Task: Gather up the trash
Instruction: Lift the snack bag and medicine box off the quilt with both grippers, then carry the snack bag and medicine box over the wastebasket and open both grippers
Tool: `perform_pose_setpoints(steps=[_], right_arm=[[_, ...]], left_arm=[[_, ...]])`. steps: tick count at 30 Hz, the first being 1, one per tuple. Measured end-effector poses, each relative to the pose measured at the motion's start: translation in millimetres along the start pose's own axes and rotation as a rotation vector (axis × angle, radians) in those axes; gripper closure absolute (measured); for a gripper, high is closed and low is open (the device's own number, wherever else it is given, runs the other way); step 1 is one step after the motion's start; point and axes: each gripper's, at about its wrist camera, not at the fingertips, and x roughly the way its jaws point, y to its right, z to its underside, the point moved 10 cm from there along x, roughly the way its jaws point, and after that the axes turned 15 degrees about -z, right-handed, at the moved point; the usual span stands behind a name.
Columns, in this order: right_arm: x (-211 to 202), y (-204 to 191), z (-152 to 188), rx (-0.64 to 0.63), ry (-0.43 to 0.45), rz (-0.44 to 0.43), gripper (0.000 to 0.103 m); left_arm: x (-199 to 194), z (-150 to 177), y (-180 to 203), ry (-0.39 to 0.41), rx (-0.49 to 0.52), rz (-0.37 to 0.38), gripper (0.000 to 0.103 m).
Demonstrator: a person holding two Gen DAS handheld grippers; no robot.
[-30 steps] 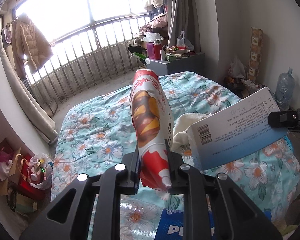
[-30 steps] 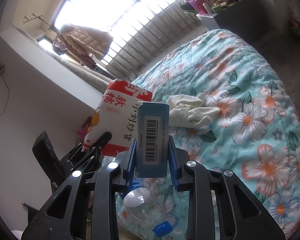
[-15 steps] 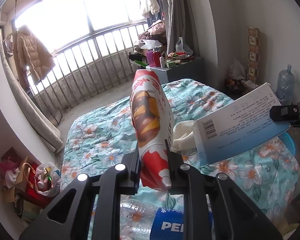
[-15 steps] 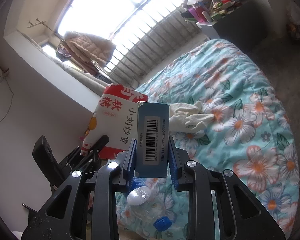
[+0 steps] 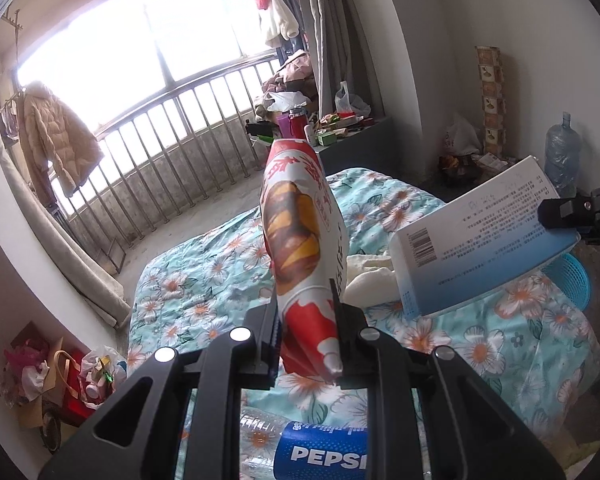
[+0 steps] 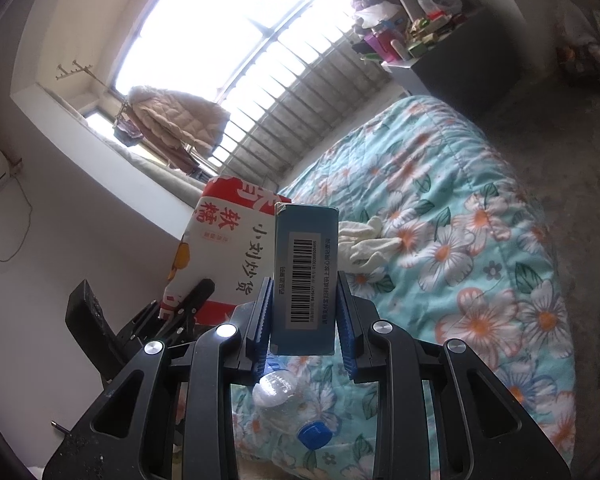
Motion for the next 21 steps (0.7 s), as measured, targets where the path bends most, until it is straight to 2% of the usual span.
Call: perform_pose_setpoints(steps=[3, 6, 13, 17, 21], right_arm=[[-11.4, 6.9, -3.9, 0.002, 0.028, 0.017, 0.076], [-28.2, 15.0, -9.8, 0.016, 0.068, 0.032, 0.076], [-109.1, 52.6, -27.0, 0.047, 0.242, 0.155, 0.076], [-175.5, 89.8, -36.1, 0.087, 0.384, 0.288, 0.076], [-251.5, 139.4, -32.6, 0.148, 0.528, 0.494, 0.076]], left_arm=[[-1.7, -5.7, 10.9, 0.002, 0.005, 0.024, 0.084], [-2.9, -15.7, 30.0, -0.001, 0.009, 0.082, 0.084], [-13.2, -54.9, 108.1, 0.012, 0.049, 0.279, 0.084], [-17.1, -78.5, 176.8, -0.005, 0.11, 0.414, 0.084], [-17.0, -91.6, 253.9, -0.085, 0.158, 0.564, 0.084]])
